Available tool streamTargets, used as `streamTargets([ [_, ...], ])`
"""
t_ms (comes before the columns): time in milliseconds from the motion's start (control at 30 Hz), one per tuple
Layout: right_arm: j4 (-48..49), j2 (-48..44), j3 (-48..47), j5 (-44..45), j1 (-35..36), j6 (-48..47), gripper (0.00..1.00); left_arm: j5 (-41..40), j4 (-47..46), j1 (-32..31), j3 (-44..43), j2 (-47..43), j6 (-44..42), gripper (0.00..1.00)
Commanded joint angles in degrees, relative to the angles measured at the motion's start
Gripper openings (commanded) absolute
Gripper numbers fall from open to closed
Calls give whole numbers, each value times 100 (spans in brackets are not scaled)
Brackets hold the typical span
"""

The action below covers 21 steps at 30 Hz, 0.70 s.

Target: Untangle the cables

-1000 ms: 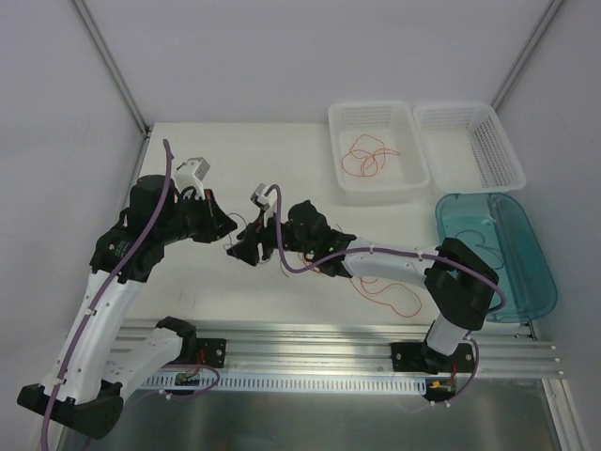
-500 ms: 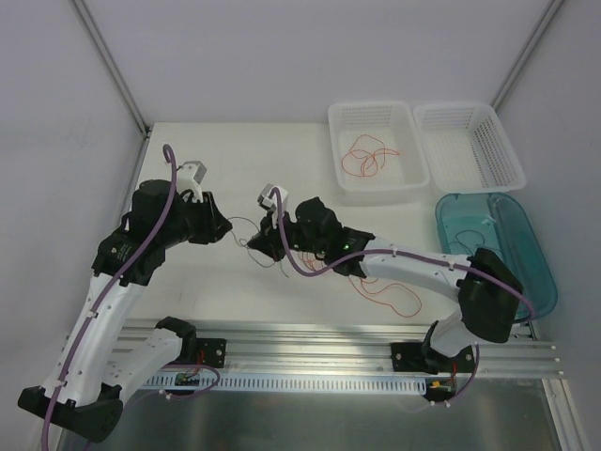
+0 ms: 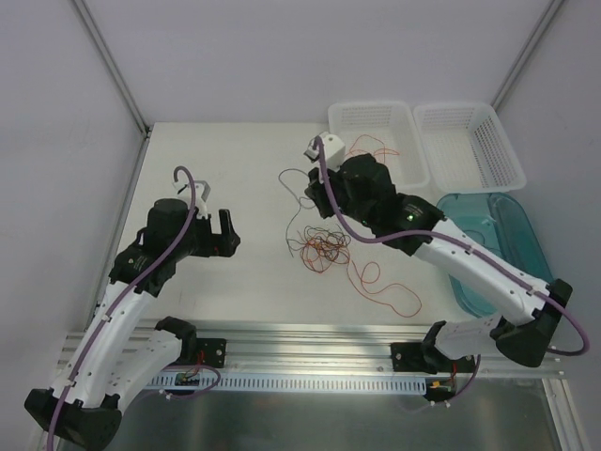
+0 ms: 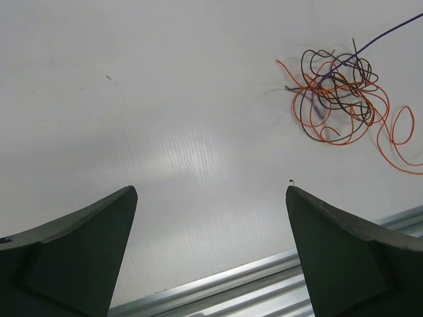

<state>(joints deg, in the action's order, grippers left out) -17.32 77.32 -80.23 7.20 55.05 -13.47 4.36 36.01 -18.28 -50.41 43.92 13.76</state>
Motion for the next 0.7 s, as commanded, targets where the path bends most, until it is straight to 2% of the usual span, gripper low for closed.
streamTargets([
  [0, -1070, -524, -685, 842, -327, -269, 1, -137, -507, 27, 286, -129, -93, 98],
  [267, -1931, -1464, -1144, 1907, -1223, -542, 1, -383, -560, 35, 558, -77, -198, 99],
  [500, -2346, -2185, -942, 2084, -2944, -314, 1, -401, -569, 35, 638, -138, -207, 99],
  [667, -2364, -2511, -653, 2698, -3570, -243, 1, -401, -560, 35, 655, -77, -207, 99],
])
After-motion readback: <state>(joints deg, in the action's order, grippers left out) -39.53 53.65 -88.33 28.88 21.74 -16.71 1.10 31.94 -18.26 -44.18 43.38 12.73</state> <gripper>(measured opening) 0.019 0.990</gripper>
